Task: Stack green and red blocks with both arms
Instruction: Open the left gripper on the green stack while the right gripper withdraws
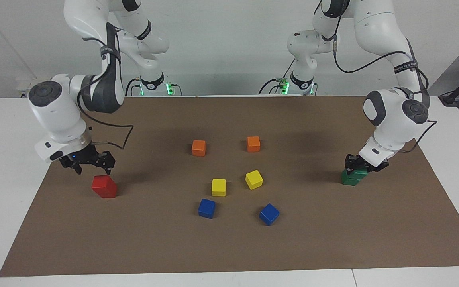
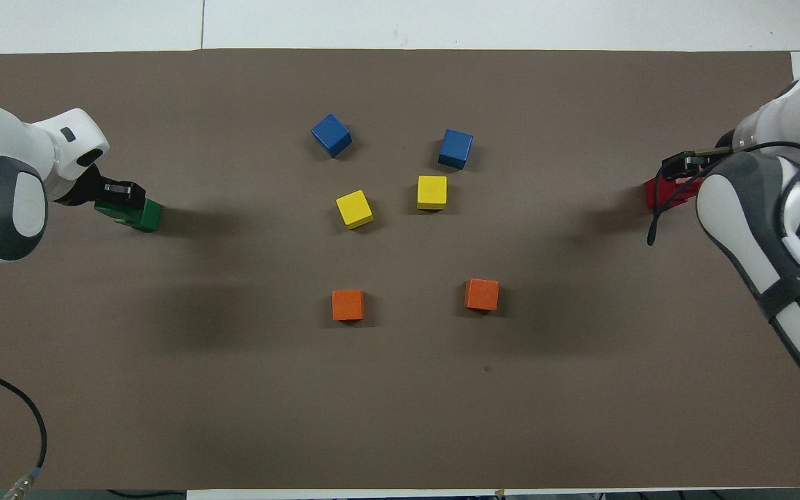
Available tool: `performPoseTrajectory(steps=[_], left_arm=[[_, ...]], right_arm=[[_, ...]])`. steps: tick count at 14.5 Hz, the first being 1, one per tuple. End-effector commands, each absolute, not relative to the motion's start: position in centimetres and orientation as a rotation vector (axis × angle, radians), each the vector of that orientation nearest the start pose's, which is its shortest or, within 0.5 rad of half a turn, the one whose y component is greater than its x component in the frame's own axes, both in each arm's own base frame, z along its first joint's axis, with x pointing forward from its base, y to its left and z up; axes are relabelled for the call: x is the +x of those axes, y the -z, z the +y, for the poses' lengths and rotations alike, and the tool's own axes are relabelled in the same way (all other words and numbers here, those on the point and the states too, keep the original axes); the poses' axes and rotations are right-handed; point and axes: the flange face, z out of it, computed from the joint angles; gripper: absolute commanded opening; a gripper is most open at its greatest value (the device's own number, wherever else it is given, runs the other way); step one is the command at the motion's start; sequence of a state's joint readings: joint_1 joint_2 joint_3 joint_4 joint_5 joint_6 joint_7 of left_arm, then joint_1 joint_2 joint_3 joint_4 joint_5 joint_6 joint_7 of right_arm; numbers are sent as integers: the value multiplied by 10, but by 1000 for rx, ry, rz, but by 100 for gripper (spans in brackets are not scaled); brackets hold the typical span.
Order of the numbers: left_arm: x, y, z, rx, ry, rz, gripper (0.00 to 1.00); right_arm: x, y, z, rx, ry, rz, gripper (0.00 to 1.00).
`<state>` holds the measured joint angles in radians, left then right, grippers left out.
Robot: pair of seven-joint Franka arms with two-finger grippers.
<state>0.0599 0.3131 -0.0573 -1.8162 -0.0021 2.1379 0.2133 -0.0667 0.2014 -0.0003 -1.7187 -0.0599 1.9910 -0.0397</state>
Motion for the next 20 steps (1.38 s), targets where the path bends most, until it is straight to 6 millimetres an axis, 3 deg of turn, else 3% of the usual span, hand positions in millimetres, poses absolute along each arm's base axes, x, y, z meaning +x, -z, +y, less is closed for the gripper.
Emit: performPoseTrajectory(steps=[1, 4, 8, 9, 12, 14, 15, 16, 17, 20], left_arm=[[628, -359, 8, -3157, 54, 335, 0], [626, -357, 16, -3158, 54, 316, 0], [626, -354, 15, -3159, 52, 315, 2], [627, -353, 12, -3157, 68, 313, 17], [623, -345, 10, -3155, 78, 316, 22], [623, -345, 9, -3154, 75, 326, 32], [623, -345, 10, -3154, 75, 326, 48], [623, -345, 10, -3155, 73, 324, 81], [622, -345, 10, -3155, 68, 329, 100], [618, -343, 13, -3158, 39, 322, 100]], right_arm=[[603, -519, -33, -3160, 101, 21, 100], [570, -558, -22, -3165, 9, -4, 100], [542, -588, -14, -3167, -144, -23, 100], [538, -592, -13, -3164, -171, -25, 100], [531, -598, -14, -3152, -197, -2, 100], [531, -597, -3, -3159, -199, -33, 100], [531, -597, -10, -3153, -202, -12, 100], [532, -599, -12, -3151, -192, -7, 100], [534, -600, -16, -3151, -187, 5, 100], [535, -603, -25, -3147, -175, 24, 100]])
